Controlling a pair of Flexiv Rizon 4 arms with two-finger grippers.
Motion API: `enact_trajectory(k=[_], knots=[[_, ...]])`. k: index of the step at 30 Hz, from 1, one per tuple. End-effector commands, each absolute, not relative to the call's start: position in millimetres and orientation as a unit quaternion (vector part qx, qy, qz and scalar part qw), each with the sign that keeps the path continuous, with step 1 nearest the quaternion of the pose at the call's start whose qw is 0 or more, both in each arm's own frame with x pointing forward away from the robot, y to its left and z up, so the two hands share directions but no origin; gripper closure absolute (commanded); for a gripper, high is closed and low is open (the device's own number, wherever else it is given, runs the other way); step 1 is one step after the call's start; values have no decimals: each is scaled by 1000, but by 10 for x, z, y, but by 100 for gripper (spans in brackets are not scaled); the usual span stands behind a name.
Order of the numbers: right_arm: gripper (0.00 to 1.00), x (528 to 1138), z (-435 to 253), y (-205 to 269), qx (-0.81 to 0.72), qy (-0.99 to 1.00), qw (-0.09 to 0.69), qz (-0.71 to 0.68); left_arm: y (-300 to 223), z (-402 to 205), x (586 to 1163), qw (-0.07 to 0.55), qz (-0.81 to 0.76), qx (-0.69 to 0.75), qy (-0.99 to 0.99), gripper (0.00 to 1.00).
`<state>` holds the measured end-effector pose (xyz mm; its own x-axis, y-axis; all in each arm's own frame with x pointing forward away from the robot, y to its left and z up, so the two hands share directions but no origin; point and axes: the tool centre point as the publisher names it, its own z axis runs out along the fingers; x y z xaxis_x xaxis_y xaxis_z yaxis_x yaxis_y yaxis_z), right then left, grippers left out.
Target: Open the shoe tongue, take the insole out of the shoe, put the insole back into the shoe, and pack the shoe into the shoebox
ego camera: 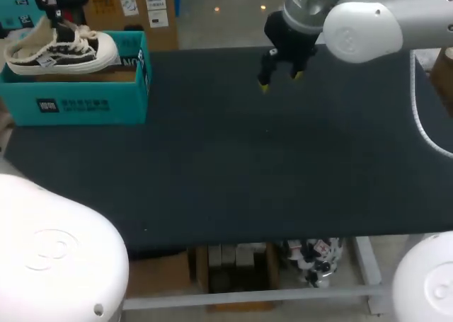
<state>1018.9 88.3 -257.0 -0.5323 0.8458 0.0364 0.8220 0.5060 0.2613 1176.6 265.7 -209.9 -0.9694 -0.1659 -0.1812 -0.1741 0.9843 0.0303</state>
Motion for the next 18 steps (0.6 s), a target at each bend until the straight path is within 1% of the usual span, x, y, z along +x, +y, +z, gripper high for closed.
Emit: enact_trajectory(k=[1,6,9,10,11,12,18], knots=[[0,10227,-2552,911,468,876,44,111,2698,-2246,12123,2,-1,-9,1000,100],[0,10196,-2592,873,453,883,50,113,2543,-2494,12124,-7,-3,20,1000,100],[0,10174,-2607,852,447,886,50,116,2492,-2596,12136,-2,-2,27,1000,100],[0,10168,-2608,843,446,886,50,116,2484,-2622,12142,1,6,26,1000,75],[0,10161,-2608,837,445,886,49,117,2478,-2650,12142,3,12,29,1000,38],[0,10157,-2609,834,445,887,49,117,2476,-2667,12140,5,17,31,999,0],[0,10107,-2615,771,450,884,48,121,2448,-2583,12054,19,25,13,999,0]])
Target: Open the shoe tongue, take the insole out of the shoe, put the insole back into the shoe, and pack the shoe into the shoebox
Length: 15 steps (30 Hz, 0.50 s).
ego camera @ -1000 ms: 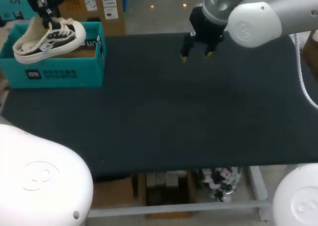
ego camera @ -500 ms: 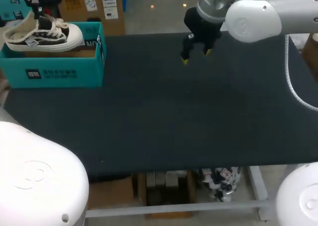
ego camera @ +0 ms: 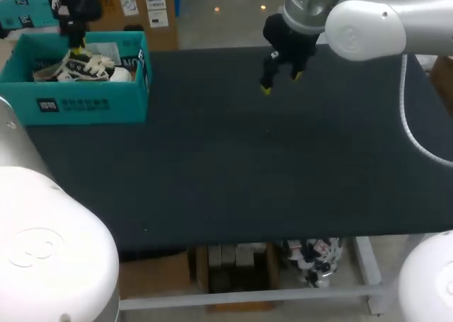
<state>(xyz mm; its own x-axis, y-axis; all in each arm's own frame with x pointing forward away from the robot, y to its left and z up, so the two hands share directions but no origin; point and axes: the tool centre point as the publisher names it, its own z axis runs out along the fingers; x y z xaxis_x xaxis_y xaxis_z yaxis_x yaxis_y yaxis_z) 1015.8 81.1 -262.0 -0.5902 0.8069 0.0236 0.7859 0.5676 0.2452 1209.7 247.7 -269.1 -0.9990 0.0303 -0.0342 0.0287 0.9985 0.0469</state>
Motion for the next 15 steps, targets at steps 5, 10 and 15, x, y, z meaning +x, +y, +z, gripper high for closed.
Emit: enact_trajectory(k=[5,10,15], knots=[[0,10052,-2603,747,447,884,49,127,2319,-2211,11796,59,10,19,998,0],[0,10010,-2614,718,449,883,47,126,2057,-1864,11535,76,9,26,997,0],[0,9974,-2607,687,446,886,44,123,1744,-1588,11320,82,23,26,996,0]])
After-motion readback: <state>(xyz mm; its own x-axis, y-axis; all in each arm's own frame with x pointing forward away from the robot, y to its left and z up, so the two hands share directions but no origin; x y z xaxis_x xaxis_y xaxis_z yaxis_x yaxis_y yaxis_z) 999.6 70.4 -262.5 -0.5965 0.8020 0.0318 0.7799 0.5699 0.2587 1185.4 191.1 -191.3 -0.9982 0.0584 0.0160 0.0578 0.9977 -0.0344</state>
